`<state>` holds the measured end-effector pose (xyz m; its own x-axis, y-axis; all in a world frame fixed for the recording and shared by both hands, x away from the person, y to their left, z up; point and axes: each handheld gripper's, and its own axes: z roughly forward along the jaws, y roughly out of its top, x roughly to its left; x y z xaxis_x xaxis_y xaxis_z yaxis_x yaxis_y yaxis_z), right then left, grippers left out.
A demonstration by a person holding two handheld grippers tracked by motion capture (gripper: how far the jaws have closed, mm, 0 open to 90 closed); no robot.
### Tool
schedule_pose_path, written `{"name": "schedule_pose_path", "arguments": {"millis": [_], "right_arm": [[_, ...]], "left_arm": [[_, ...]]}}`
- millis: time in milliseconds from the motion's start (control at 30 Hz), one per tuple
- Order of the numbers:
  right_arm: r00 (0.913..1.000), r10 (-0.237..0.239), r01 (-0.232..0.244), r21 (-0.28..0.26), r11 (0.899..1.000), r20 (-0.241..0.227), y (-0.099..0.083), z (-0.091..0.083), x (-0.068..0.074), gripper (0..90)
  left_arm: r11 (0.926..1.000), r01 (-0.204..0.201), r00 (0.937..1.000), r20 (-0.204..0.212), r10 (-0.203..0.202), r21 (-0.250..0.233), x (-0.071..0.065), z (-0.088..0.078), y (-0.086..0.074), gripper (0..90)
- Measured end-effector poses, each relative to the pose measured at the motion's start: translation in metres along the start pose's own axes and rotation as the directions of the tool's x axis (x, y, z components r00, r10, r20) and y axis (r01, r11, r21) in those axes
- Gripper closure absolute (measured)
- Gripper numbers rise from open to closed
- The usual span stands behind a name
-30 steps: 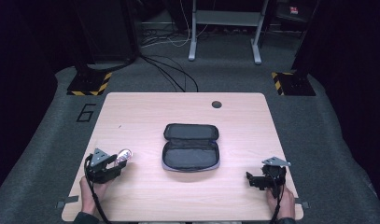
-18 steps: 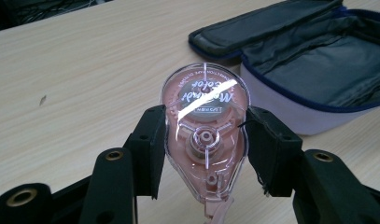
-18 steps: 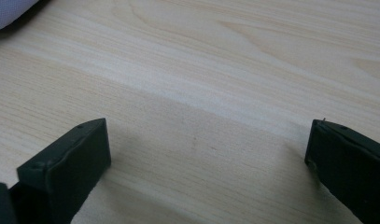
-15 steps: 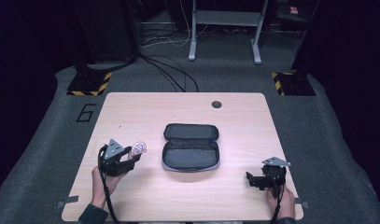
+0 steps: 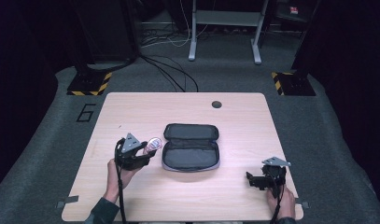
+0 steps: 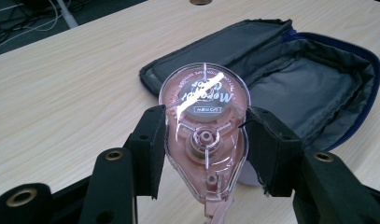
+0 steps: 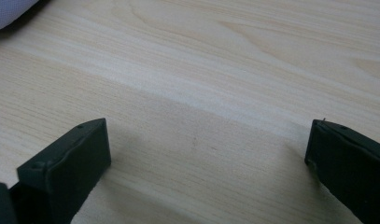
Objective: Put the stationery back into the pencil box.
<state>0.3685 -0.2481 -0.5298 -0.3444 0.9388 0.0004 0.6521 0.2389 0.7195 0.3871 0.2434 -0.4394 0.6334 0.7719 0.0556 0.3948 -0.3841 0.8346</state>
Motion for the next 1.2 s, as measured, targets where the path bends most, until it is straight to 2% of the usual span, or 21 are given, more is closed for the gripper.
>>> {"name": "schedule_pose_path", "arguments": {"millis": [33,267,300,367,533,633,733,833,867,933,1100,1200], "right_arm": [[1.0000,-0.001,0.001,0.000,1.000,0.000,0.000,0.000,0.000,0.0],[1.0000,0.000,0.000,0.000,1.000,0.000,0.000,0.000,0.000,0.0],[1.0000,0.000,0.000,0.000,1.000,0.000,0.000,0.000,0.000,0.0],[1.0000,0.000,0.000,0.000,1.000,0.000,0.000,0.000,0.000,0.0],[1.0000,0.000,0.000,0.000,1.000,0.000,0.000,0.000,0.000,0.0],[1.0000,0.000,0.000,0.000,1.000,0.000,0.000,0.000,0.000,0.0],[1.0000,0.000,0.000,0.000,1.000,0.000,0.000,0.000,0.000,0.0],[1.0000,0.000,0.000,0.000,1.000,0.000,0.000,0.000,0.000,0.0],[1.0000,0.000,0.000,0.000,1.000,0.000,0.000,0.000,0.000,0.0],[1.0000,0.000,0.000,0.000,1.000,0.000,0.000,0.000,0.000,0.0],[1.0000,0.000,0.000,0.000,1.000,0.000,0.000,0.000,0.000,0.0],[1.0000,0.000,0.000,0.000,1.000,0.000,0.000,0.000,0.000,0.0]], "left_arm": [[1.0000,0.000,0.9999,0.015,0.000,-0.001,-0.004,0.006,0.004,49.9],[0.9997,-0.020,0.9987,0.048,0.019,0.013,-0.015,0.024,0.013,49.9],[0.9995,-0.024,0.9977,0.064,0.023,0.021,-0.020,0.030,0.016,49.9],[0.9993,-0.029,0.9973,0.068,0.027,0.023,-0.022,0.033,0.017,49.9],[0.9979,-0.048,0.9942,0.099,0.044,0.044,-0.032,0.049,0.021,49.9],[0.9972,-0.045,0.9912,0.127,0.037,0.061,-0.040,0.061,0.022,49.9],[0.9969,-0.048,0.9913,0.126,0.040,0.062,-0.043,0.066,0.022,49.9],[0.9945,-0.059,0.9891,0.140,0.047,0.086,-0.047,0.074,0.022,49.8],[0.9947,-0.054,0.9879,0.150,0.041,0.088,-0.049,0.078,0.022,49.8],[0.9948,-0.050,0.9887,0.145,0.036,0.089,-0.050,0.080,0.021,49.9],[0.9908,-0.054,0.9881,0.150,0.035,0.125,-0.054,0.096,0.021,49.8],[0.9925,-0.041,0.9883,0.150,0.024,0.115,-0.056,0.102,0.020,49.8]]}}
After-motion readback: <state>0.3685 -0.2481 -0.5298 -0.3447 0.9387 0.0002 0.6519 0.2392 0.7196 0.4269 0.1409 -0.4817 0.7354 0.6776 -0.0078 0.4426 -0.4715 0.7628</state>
